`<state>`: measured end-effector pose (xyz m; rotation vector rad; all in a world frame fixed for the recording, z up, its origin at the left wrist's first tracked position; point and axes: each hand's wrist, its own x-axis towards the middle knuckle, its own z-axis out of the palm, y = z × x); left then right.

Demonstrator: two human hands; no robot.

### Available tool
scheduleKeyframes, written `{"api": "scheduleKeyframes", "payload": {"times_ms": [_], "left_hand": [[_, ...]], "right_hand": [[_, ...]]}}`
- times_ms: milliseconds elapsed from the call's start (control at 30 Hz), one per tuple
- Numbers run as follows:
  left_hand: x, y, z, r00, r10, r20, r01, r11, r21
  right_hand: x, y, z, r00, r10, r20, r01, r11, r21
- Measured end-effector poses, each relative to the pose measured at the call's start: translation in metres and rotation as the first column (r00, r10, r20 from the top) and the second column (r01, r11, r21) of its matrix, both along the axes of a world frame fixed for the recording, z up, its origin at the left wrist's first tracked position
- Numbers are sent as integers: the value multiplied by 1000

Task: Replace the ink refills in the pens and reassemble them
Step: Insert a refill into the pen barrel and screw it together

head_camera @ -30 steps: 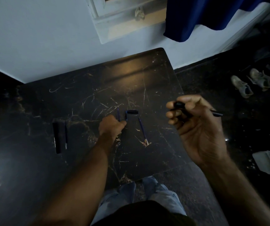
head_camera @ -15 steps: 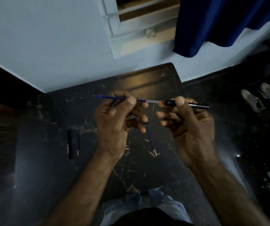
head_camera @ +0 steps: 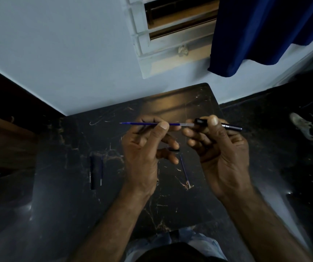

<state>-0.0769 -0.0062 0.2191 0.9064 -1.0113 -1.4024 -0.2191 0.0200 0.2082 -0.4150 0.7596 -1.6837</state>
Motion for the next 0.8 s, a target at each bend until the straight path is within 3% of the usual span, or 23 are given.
{"api": "scheduleKeyframes", "payload": {"times_ms": [200, 433, 533, 667, 800], "left_hand": [[-1, 0, 1, 1000, 14, -17, -14, 1000, 2], [6, 0, 0, 970, -16, 241, 58, 984, -168], [10, 2, 2, 948, -56, 313, 108, 982, -152], [11, 1, 8, 968, -80, 237, 93, 995, -45], [7, -1, 2, 953, -86, 291, 107, 993, -57]], "right_hand": [[3, -1, 0, 999, 28, -19, -29, 999, -35], [-1, -1, -7, 991, -25, -131, 19, 999, -48], [-2, -2, -12, 977, -58, -207, 51, 998, -37], [-1, -2, -17, 981, -41, -190, 35, 999, -39], [10, -1, -18, 988, -10, -153, 5, 999, -34]]}}
